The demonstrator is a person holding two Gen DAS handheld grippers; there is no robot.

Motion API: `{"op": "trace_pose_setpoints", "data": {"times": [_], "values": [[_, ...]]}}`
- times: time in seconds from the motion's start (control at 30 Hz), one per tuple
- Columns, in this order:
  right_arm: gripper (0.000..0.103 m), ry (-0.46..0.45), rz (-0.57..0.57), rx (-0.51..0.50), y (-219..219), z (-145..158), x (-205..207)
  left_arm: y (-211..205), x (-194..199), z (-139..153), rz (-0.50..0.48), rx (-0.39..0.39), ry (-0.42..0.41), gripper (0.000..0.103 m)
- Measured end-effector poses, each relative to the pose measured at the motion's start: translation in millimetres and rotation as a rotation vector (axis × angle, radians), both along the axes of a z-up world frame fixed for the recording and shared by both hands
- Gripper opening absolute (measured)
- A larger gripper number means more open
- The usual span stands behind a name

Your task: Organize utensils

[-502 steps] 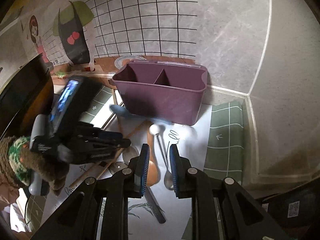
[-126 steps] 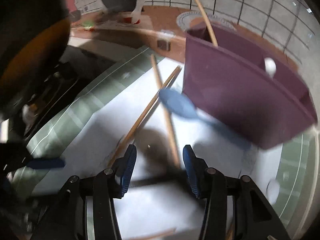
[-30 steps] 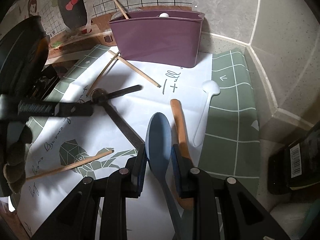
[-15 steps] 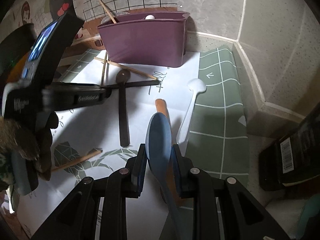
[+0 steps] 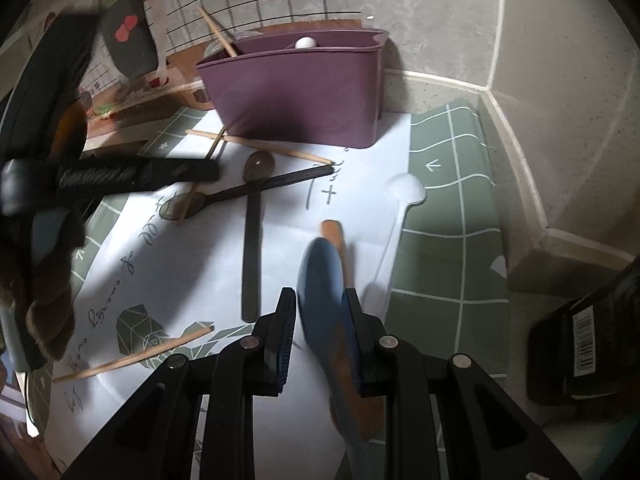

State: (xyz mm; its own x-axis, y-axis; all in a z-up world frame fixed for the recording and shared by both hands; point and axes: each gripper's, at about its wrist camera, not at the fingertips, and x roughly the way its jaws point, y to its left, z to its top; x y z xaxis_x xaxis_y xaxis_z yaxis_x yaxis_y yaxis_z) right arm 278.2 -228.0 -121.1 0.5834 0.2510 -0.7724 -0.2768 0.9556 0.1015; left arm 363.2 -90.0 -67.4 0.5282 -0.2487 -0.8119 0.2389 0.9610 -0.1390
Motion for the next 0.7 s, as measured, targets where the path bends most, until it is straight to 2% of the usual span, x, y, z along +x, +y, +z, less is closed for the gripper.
{"op": "trace_pose_setpoints", "data": {"times": [0.2,0.3,0.33,0.37,0.47,0.63,0.7], "values": [[0.021,0.001,0.000,-0.016,1.2,-1.5,2.4,-14.4,39.5,-30.0,0.098,0.038,0.132,0.053],[0.021,0.001,-0.002,-0.012,-1.3,1.5,4.0,-25.0,46.6,-31.2,0.079,0.086,0.114,0.053],[0.021,0.000,0.000,-0.003,-3.1,3.3,4.3,-25.9,48.5,-31.7,0.075,0.083,0.112,0.048],[0.023,0.002,0.004,0.016,-5.9,5.5,5.1,-25.9,48.4,-31.6,0.065,0.077,0.105,0.036],[0.029,0.002,0.016,0.055,-13.8,13.0,4.4,-20.4,39.9,-31.5,0.027,0.051,0.087,0.035],[0.030,0.013,0.029,0.045,-19.4,13.7,3.7,1.1,1.3,-33.1,-0.034,0.026,0.017,0.035],[0.030,0.018,0.067,0.038,-13.6,11.4,2.0,12.6,-14.9,-32.6,-0.047,0.028,-0.015,0.035]]}}
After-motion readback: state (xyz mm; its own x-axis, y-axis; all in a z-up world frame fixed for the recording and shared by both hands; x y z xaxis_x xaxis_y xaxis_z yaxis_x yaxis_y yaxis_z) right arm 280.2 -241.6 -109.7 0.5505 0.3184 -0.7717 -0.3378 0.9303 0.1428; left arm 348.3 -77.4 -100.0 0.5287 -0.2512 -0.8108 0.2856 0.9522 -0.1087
